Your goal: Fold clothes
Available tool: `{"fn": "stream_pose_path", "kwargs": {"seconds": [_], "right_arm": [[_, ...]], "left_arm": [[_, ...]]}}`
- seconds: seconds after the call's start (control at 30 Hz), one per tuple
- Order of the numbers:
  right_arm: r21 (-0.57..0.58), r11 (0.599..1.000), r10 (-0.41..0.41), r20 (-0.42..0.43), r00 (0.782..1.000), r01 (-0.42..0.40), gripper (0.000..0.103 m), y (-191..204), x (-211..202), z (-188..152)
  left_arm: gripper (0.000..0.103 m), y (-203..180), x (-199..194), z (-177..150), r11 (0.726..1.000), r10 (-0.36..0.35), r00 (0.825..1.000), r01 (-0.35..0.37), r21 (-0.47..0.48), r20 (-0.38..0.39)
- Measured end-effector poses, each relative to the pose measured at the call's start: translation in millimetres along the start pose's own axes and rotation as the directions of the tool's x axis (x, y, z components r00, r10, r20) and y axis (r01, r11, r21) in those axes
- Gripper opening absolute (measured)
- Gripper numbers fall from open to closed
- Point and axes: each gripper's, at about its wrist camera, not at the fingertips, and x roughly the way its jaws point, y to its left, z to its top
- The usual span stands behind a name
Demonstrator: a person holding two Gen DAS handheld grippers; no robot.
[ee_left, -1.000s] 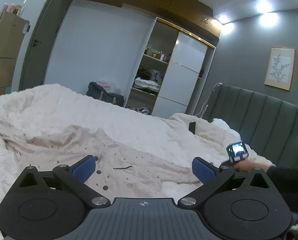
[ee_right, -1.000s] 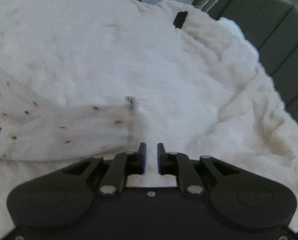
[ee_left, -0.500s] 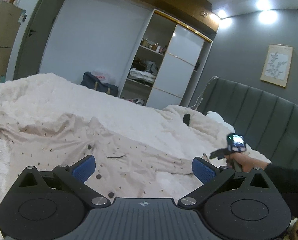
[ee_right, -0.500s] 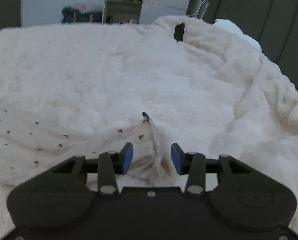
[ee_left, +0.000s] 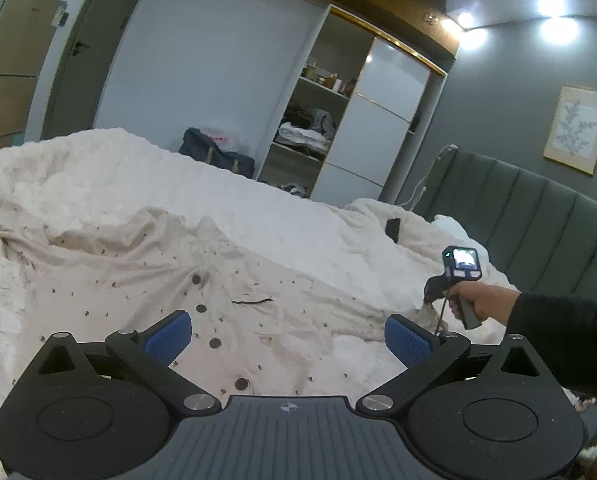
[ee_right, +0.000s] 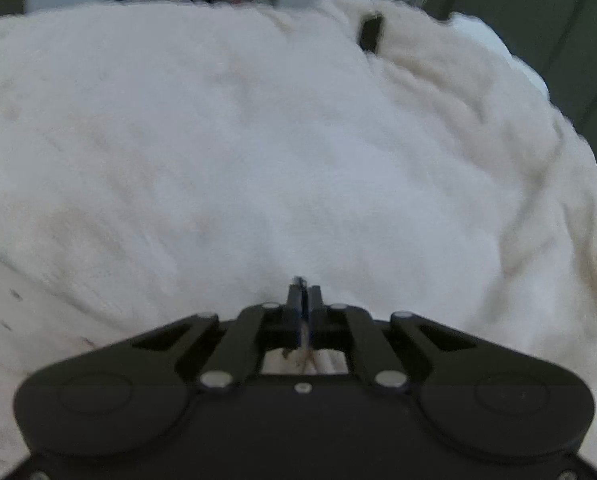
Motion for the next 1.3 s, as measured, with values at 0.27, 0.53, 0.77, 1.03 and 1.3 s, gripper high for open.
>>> {"fn": "stream_pose_path", "kwargs": {"seconds": [0.27, 0.53, 0.77, 1.03, 1.3], "right_arm": [[0.022, 0.964, 0.231, 0.42, 0.878, -0.264, 0.0, -53.0, -131.9, 39.4], [-0.004, 0.992, 0.122, 0.222, 0.967, -0.124, 0.001, -113.6, -73.7, -73.8], [0.056, 0.998, -0.002, 0.086, 0.996, -0.003, 0.011, -131.0, -65.6, -150.7], [-0.034, 0.961, 0.273, 0.256, 0.927, -0.274, 0.047, -95.6, -231.6, -175.0], [-0.226, 0.834, 0.54, 0.15, 0.828, -0.503, 0.056, 20.3, -326.4, -247.4]], "left_arm": [[0.102, -7.3, -1.5, 0.1, 0.999, -0.046, 0.999, 0.046, 0.005, 0.014], [0.102, -22.1, -8.3, -3.7, 0.996, -0.092, 0.996, 0.091, 0.023, 0.007], [0.102, -26.1, -20.3, 0.6, 0.995, -0.091, 0.995, 0.091, 0.031, 0.028], [0.102, -16.5, -50.5, 21.6, 0.999, -0.04, 0.999, 0.039, 0.035, 0.019], [0.103, -5.8, -64.2, 44.3, 0.988, -0.005, 0.982, 0.034, 0.149, -0.188]]}}
